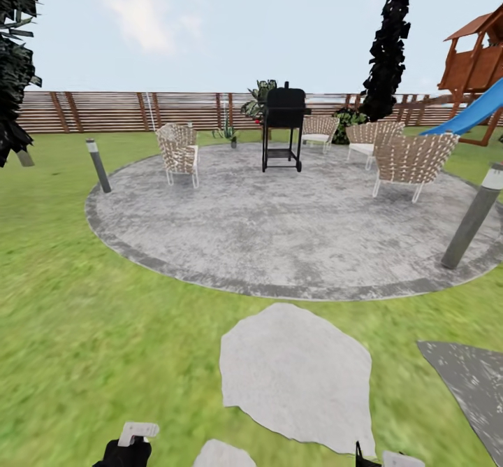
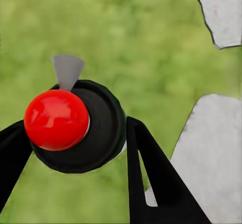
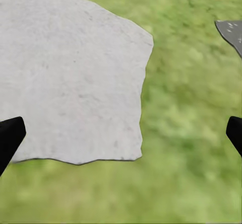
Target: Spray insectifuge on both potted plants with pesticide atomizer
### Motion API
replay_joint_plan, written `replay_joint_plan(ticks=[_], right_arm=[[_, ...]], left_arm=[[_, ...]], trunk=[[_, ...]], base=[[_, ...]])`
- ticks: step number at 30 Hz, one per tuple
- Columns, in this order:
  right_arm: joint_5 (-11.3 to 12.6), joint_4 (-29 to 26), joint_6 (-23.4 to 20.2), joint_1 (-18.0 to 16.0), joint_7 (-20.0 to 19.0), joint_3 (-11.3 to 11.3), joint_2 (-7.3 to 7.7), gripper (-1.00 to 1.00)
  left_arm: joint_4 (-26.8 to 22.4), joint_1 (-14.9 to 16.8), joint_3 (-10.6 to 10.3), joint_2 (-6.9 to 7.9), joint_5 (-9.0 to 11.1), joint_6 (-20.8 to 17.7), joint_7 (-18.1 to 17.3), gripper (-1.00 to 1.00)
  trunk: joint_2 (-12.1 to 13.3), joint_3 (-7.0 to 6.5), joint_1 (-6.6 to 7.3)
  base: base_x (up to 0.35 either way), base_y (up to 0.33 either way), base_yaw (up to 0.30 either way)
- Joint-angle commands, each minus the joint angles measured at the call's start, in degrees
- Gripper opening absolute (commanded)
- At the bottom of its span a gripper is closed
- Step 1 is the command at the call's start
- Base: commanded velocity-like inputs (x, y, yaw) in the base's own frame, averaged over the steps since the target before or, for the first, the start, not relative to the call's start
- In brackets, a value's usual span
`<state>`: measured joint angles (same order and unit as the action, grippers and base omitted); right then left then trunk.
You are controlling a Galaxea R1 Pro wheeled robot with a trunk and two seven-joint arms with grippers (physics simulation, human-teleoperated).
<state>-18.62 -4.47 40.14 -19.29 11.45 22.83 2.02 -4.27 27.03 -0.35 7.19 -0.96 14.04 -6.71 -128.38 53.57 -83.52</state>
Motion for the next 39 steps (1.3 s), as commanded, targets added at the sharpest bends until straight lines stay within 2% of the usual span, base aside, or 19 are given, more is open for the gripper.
replay_joint_plan(ticks=[1,39], right_arm=[[-0.59,0.08,0.12,-0.05,0.42,0.2,0.0,1.0],[-0.63,0.08,0.12,-0.05,0.42,0.2,0.0,1.0]], left_arm=[[0.05,0.04,0.0,0.02,-0.09,0.2,-0.15,-1.0],[0.05,0.04,0.0,0.02,-0.09,0.2,-0.15,-1.0]], trunk=[[-0.02,0.05,-0.02],[-0.02,0.05,-0.02]], base=[[0.339,0.0,0.0],[0.339,0.0,0.0]])
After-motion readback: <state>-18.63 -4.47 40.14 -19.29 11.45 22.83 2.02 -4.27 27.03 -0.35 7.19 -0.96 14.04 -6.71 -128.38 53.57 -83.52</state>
